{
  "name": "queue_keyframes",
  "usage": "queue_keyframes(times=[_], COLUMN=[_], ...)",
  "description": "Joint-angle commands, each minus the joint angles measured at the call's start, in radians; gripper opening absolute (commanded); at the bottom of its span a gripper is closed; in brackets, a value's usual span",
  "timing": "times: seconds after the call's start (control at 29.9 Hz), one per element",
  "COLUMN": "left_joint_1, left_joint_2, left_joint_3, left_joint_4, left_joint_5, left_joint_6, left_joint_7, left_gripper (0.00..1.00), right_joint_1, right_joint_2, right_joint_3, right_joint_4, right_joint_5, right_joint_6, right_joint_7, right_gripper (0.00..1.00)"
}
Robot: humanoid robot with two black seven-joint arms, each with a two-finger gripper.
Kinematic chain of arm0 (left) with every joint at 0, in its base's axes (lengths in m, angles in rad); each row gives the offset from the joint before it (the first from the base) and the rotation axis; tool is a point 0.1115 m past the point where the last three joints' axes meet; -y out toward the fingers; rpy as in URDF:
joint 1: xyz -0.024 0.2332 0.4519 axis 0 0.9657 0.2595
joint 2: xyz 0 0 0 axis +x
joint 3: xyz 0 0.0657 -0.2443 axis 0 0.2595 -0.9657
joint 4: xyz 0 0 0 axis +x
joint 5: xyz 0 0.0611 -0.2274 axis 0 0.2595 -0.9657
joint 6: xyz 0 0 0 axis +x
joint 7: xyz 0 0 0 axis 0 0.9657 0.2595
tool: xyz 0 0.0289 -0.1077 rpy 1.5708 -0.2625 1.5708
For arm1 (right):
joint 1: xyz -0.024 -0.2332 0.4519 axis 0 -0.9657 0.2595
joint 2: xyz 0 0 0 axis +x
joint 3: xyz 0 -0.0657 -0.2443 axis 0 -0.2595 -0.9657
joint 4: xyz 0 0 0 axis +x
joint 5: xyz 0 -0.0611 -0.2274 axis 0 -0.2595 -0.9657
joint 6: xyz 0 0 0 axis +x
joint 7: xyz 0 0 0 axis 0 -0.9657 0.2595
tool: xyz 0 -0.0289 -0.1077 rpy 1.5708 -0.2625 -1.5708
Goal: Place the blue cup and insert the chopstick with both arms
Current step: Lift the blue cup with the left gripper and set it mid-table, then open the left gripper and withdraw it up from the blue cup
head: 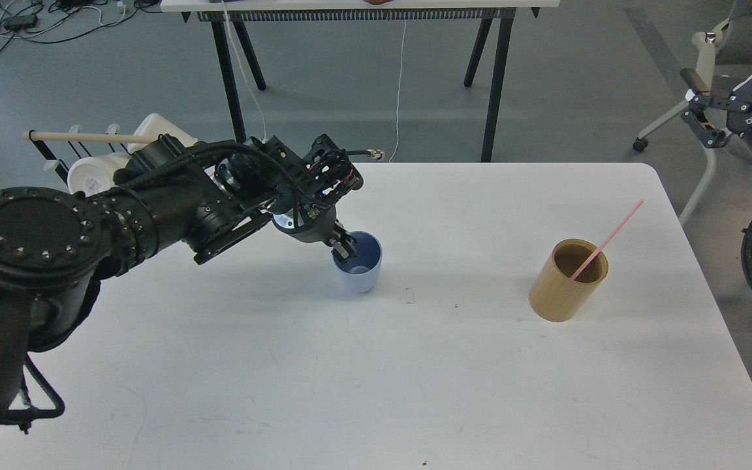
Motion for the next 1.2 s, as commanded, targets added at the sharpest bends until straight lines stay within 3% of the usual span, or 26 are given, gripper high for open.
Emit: queue_keyframes(times=[0.0, 0.47, 0.6, 0.67, 0.77, 0.87, 1.04, 1.17], left_joint_1=[0.001, 0.016, 0.016, 0.016, 0.021, 0.037, 0.145, 0.22], left_joint_2=[0.0, 0.0, 0.0, 0.0, 0.0, 0.0, 0.005, 0.061], left_joint_3=[-0.021, -0.032, -0.056, -0.105, -0.215, -0.356, -0.597, -0.815], left_joint_4=[-0.018, -0.018, -0.018, -0.02, -0.02, -0.02, -0.028, -0.031], left_joint_5=[-0.004, -0.006, -0.02, -0.038, -0.059, -0.098, -0.259, -0.484], left_joint_6=[0.0, 0.0, 0.0, 0.0, 0.0, 0.0, 0.0, 0.0], left_joint_7=[0.0, 0.0, 0.0, 0.0, 0.0, 0.0, 0.0, 0.0], left_gripper=[0.04, 0.23, 0.4, 0.49, 0.78, 0.9, 0.94, 0.96], right_joint_1=[0.0, 0.0, 0.0, 0.0, 0.001, 0.017, 0.044, 0.041], right_joint_2=[0.001, 0.003, 0.003, 0.003, 0.001, -0.011, -0.063, -0.124], right_joint_3=[-0.002, -0.004, -0.004, -0.004, -0.007, -0.028, -0.031, -0.033], right_joint_4=[-0.004, -0.002, -0.002, -0.002, -0.004, -0.008, -0.016, 0.055], right_joint_5=[-0.001, -0.001, -0.001, -0.001, -0.017, -0.086, -0.44, -0.71], right_joint_6=[0.0, 0.0, 0.0, 0.0, 0.0, 0.0, 0.0, -0.191], right_joint_7=[0.0, 0.0, 0.0, 0.0, 0.0, 0.0, 0.0, 0.0], right_gripper=[0.96, 0.96, 0.96, 0.96, 0.96, 0.96, 0.96, 0.96])
